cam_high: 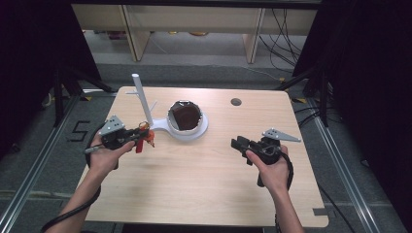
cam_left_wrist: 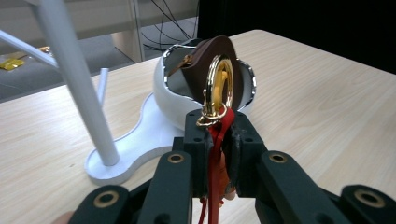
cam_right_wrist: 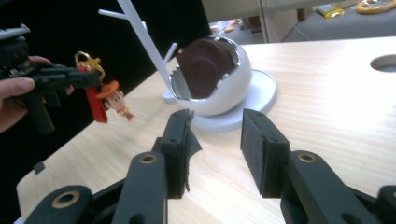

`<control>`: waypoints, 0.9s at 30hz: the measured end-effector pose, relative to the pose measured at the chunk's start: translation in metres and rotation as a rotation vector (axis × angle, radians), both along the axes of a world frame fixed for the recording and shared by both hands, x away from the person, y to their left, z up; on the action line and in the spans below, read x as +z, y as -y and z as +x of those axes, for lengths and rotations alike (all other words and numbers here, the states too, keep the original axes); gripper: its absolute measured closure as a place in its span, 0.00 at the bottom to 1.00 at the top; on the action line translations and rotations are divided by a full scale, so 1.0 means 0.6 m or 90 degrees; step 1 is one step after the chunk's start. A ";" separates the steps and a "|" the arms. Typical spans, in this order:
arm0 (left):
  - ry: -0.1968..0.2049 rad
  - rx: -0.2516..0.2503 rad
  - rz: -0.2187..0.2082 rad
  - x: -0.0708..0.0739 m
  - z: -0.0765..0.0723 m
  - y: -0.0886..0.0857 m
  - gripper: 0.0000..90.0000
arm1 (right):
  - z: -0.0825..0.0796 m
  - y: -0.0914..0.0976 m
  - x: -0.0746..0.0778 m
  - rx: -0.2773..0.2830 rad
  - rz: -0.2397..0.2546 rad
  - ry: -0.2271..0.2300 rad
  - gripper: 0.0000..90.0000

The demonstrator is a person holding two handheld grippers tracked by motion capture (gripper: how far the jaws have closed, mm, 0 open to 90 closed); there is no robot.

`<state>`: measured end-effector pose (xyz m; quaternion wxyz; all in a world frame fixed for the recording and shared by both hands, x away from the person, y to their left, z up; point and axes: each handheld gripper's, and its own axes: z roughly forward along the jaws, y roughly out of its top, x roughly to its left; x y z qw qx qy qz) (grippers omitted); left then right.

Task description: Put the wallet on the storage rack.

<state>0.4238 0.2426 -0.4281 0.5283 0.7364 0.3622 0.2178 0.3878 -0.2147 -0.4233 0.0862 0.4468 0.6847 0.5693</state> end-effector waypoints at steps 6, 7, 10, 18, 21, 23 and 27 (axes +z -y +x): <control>0.001 0.017 0.003 0.003 0.011 -0.013 0.88 | -0.006 0.011 -0.023 -0.031 -0.003 0.005 0.71; 0.001 0.017 0.003 0.003 0.011 -0.013 0.88 | -0.007 0.013 -0.026 -0.039 -0.004 0.001 0.71; 0.002 0.025 0.005 0.004 0.015 -0.018 0.88 | -0.005 0.020 -0.031 -0.044 -0.016 0.009 0.71; 0.003 0.066 0.000 0.005 0.023 -0.025 0.88 | -0.002 0.032 -0.052 -0.092 -0.027 0.017 0.70; 0.002 0.075 0.002 0.005 0.024 -0.026 0.88 | -0.006 0.031 -0.054 -0.098 -0.015 -0.002 0.69; 0.003 0.084 -0.004 0.006 0.026 -0.028 0.88 | -0.004 0.034 -0.057 -0.102 -0.038 0.014 0.69; 0.002 0.110 -0.002 0.007 0.030 -0.033 0.88 | -0.004 0.040 -0.064 -0.107 -0.041 0.012 0.68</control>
